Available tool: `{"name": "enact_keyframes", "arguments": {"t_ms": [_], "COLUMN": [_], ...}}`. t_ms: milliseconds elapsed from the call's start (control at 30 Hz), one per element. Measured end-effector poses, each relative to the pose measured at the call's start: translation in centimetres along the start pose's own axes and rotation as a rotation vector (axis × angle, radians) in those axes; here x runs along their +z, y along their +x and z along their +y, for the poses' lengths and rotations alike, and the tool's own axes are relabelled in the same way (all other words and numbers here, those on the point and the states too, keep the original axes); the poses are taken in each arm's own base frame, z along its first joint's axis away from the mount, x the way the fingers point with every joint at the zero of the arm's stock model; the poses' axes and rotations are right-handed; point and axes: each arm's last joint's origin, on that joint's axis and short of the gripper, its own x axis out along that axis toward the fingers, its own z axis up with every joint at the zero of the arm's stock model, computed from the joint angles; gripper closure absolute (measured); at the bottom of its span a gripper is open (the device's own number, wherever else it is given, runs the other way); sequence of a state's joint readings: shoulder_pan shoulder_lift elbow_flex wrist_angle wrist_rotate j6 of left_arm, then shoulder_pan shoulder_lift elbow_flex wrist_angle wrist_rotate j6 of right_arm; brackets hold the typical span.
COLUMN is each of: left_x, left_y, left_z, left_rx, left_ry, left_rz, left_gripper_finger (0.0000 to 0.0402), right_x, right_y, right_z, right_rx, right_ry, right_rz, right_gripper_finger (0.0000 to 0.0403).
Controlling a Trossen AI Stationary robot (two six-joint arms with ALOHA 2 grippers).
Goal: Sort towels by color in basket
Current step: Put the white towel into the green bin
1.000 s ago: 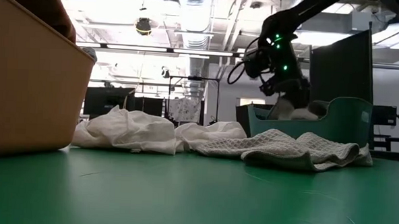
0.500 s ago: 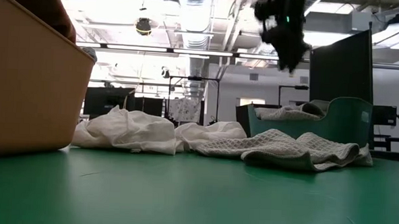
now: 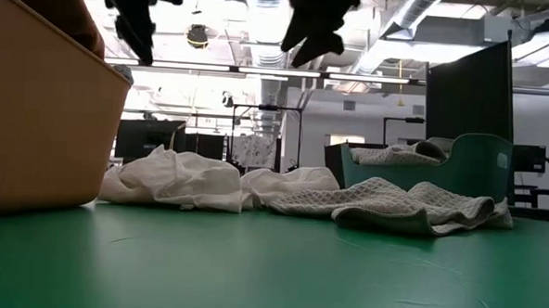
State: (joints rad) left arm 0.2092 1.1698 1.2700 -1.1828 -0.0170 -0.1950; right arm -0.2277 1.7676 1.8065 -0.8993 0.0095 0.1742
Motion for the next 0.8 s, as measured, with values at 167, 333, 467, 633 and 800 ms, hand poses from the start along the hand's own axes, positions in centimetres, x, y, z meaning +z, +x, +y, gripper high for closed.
{"name": "enact_keyframes", "arguments": {"t_ms": [167, 333, 467, 633, 800], "left_x": [0.1, -1.3, -3.0, -4.4, -4.8], "left_y": [-0.8, -3.6, -6.0, -7.6, -8.0], "left_z": [2.0, 2.5, 2.5, 2.4, 2.0], "left_rx": [-0.022, 0.044, 0.016, -0.047, -0.106], "left_ry": [-0.050, -0.125, -0.220, -0.317, -0.337], "left_rz": [-0.045, -0.176, -0.283, -0.337, -0.342], "left_gripper_finger": [0.0159, 0.0159, 0.0159, 0.0159, 0.0159], "right_x": [-0.7, -1.5, -2.1, -3.6, -5.2], "right_y": [2.7, 7.2, 11.6, 16.6, 19.9], "right_z": [2.7, 5.6, 7.1, 7.7, 7.2], "right_rx": [0.058, 0.133, 0.163, 0.179, 0.137], "right_ry": [-0.065, -0.116, -0.137, -0.107, -0.099], "right_rz": [0.057, 0.081, 0.069, 0.099, 0.167], "right_gripper_finger": [0.0138, 0.0138, 0.0138, 0.0138, 0.0139]}}
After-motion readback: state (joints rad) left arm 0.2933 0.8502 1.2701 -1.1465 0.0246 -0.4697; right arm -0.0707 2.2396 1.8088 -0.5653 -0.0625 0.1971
